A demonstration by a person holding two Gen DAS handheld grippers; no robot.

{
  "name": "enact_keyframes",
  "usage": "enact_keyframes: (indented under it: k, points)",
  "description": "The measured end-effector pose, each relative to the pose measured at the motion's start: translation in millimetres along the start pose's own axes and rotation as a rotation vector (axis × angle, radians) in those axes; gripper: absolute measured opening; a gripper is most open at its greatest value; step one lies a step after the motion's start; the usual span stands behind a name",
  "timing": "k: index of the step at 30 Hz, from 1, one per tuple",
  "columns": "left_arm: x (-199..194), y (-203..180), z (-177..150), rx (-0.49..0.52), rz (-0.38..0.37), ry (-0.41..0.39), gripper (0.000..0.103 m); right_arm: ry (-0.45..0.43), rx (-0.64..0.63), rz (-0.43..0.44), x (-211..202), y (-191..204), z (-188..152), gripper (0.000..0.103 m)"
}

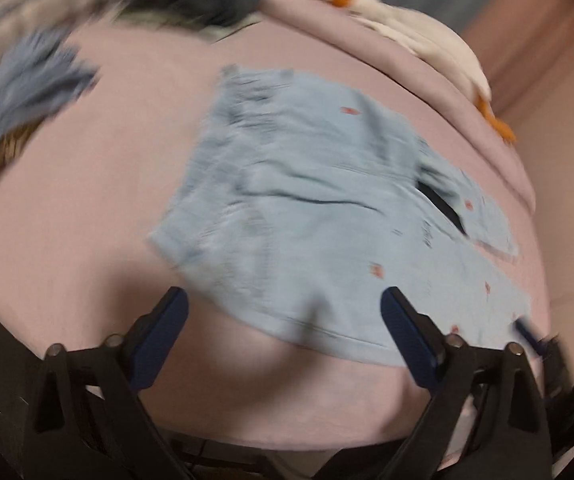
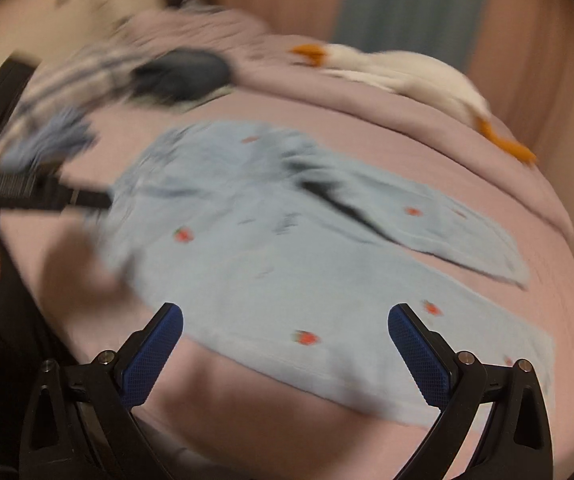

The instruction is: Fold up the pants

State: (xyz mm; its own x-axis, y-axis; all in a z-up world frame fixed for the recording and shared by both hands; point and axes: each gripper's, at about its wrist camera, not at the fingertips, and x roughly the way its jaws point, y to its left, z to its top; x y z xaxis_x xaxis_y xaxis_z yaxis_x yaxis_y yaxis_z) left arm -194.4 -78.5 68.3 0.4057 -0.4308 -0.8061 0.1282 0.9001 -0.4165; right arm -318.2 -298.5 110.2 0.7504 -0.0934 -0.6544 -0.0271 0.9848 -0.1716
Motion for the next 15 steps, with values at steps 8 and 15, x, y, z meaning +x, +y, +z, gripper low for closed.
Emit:
enact_keyframes:
  k: [8,15]
  points:
    - [31.5,33.9,4.4,-0.171,-0.112,0.036,0.045,0.071,-0.458,0.033,62.5,80.4,-36.9,0.059]
    - [32.0,35.0,23.3,-0.168,-0.095,-0.006,0.018,0.036,-0.633,-0.037,76.3,117.9,-36.3,0.015]
